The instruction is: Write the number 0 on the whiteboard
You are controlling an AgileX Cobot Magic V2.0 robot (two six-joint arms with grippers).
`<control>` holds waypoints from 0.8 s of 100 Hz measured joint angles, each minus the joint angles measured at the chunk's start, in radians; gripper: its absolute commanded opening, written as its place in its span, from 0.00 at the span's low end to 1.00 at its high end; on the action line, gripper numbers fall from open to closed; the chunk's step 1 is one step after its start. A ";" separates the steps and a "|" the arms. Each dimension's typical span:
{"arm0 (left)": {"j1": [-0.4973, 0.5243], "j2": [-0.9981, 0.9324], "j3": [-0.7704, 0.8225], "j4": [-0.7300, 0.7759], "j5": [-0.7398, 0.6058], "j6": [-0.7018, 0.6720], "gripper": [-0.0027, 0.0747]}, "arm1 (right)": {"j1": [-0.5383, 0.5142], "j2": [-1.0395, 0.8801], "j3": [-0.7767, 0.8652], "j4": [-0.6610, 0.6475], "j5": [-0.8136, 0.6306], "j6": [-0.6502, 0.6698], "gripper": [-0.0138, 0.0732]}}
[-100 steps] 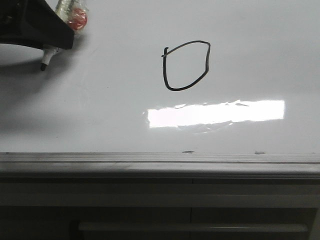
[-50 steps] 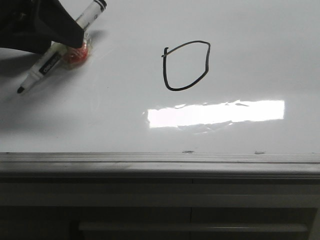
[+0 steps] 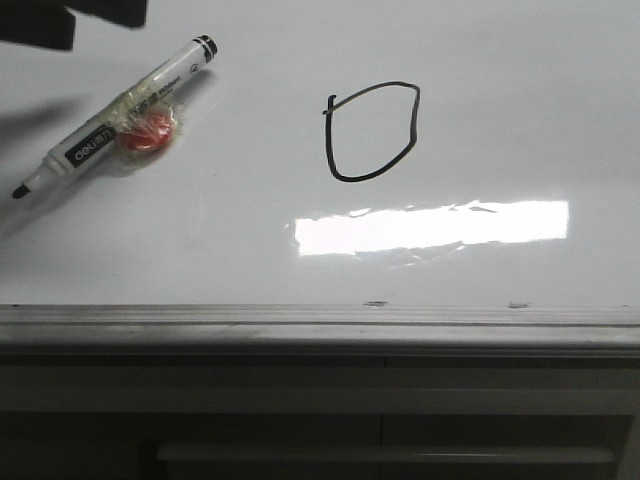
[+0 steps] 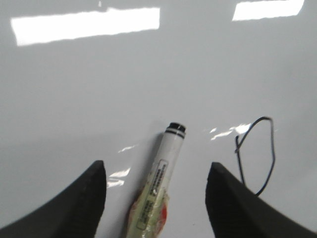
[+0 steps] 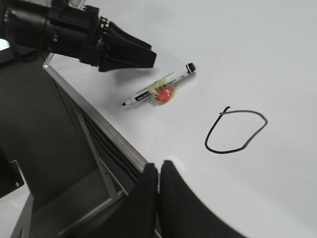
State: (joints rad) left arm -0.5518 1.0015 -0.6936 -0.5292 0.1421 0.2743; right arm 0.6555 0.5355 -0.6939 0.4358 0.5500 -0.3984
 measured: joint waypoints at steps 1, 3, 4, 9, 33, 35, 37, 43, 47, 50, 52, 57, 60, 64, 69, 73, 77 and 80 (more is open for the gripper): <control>0.000 -0.015 0.000 0.002 0.001 0.000 0.47 | 0.000 0.000 0.002 -0.002 -0.002 -0.002 0.10; 0.000 -0.039 0.000 0.006 0.008 0.000 0.45 | 0.000 -0.002 0.003 -0.010 -0.004 -0.009 0.10; 0.000 -0.047 0.000 0.009 0.011 0.000 0.44 | 0.000 -0.006 0.004 -0.013 -0.008 -0.011 0.10; 0.000 -0.104 0.000 0.030 0.034 0.000 0.36 | 0.000 -0.018 0.015 -0.039 -0.026 -0.022 0.10; 0.000 -0.382 0.011 0.185 0.250 0.000 0.01 | 0.000 -0.150 0.200 -0.143 -0.301 -0.036 0.10; 0.000 -0.394 0.016 0.190 0.267 0.000 0.01 | 0.000 -0.162 0.222 -0.146 -0.333 -0.036 0.10; 0.000 -0.410 0.021 0.195 0.278 0.000 0.01 | 0.000 -0.174 0.243 -0.148 -0.365 -0.036 0.10; 0.000 -0.450 0.036 0.205 0.321 0.000 0.01 | 0.000 -0.200 0.298 -0.148 -0.434 -0.036 0.10; 0.000 -0.470 0.043 0.207 0.347 0.000 0.01 | 0.000 -0.212 0.322 -0.146 -0.467 -0.038 0.10; 0.000 -0.479 0.049 0.210 0.362 0.000 0.01 | 0.000 -0.218 0.340 -0.144 -0.481 -0.038 0.10; 0.000 -0.485 0.051 0.210 0.374 0.000 0.01 | 0.000 -0.221 0.348 -0.144 -0.489 -0.038 0.10; 0.000 -0.495 0.055 0.210 0.408 0.000 0.01 | 0.000 -0.223 0.363 -0.142 -0.498 -0.038 0.10; 0.000 -0.497 0.057 0.210 0.426 0.000 0.01 | 0.000 -0.223 0.367 -0.142 -0.498 -0.038 0.10; 0.000 -0.500 0.059 0.210 0.448 0.000 0.01 | 0.000 -0.223 0.375 -0.142 -0.498 -0.038 0.10; 0.000 -0.500 0.059 0.210 0.470 0.000 0.01 | 0.000 -0.223 0.379 -0.142 -0.500 -0.038 0.10; 0.000 -0.500 0.062 0.210 0.479 0.000 0.01 | 0.000 -0.223 0.383 -0.142 -0.500 -0.038 0.10; 0.000 -0.500 0.062 0.210 0.483 0.000 0.01 | 0.000 -0.223 0.383 -0.142 -0.500 -0.038 0.10; 0.000 -0.500 0.062 0.210 0.483 0.000 0.01 | 0.000 -0.223 0.385 -0.142 -0.502 -0.038 0.10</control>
State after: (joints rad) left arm -0.5518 0.5020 -0.6320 -0.3194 0.6252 0.2743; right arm 0.6555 0.3122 -0.3094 0.2940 0.0484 -0.4365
